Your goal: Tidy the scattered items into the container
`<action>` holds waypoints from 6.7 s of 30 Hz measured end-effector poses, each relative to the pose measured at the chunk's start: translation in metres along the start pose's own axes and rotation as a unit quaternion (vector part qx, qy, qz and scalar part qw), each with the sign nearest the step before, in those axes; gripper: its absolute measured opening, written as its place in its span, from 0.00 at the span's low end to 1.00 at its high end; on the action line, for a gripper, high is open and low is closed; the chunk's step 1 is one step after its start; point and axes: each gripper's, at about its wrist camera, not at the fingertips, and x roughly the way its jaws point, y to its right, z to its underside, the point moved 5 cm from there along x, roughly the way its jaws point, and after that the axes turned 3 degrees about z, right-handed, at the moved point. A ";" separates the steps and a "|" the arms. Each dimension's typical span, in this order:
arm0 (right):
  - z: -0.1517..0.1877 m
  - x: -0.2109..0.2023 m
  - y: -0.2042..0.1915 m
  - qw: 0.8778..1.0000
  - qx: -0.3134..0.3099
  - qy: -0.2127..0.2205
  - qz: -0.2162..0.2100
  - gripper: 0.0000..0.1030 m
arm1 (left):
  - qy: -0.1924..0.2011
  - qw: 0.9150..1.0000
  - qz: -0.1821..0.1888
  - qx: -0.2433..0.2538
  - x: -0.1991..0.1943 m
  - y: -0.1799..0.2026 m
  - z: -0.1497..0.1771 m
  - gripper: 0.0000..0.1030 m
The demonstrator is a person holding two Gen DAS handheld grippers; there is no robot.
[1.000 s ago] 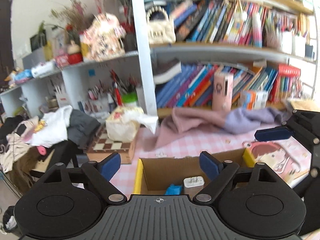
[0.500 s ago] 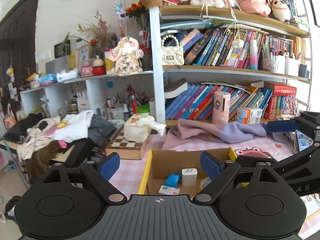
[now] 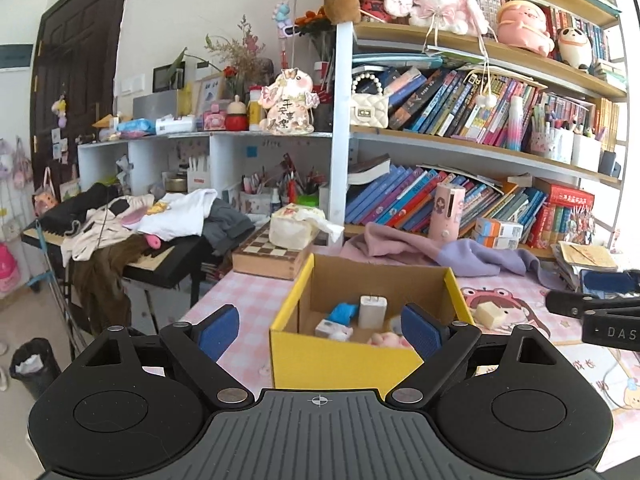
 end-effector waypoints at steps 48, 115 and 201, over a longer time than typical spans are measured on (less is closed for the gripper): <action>0.109 -0.056 0.017 0.991 0.033 -0.116 0.057 0.37 | -0.109 0.991 0.052 0.065 -0.017 0.072 0.087 0.88; 0.125 0.059 0.231 0.977 0.065 -0.186 0.081 0.37 | -0.177 0.964 0.164 0.116 0.149 0.291 0.082 0.86; 0.076 0.341 0.158 0.974 -0.018 -0.208 -0.091 0.47 | -0.217 0.973 0.043 0.062 0.200 0.242 0.062 0.25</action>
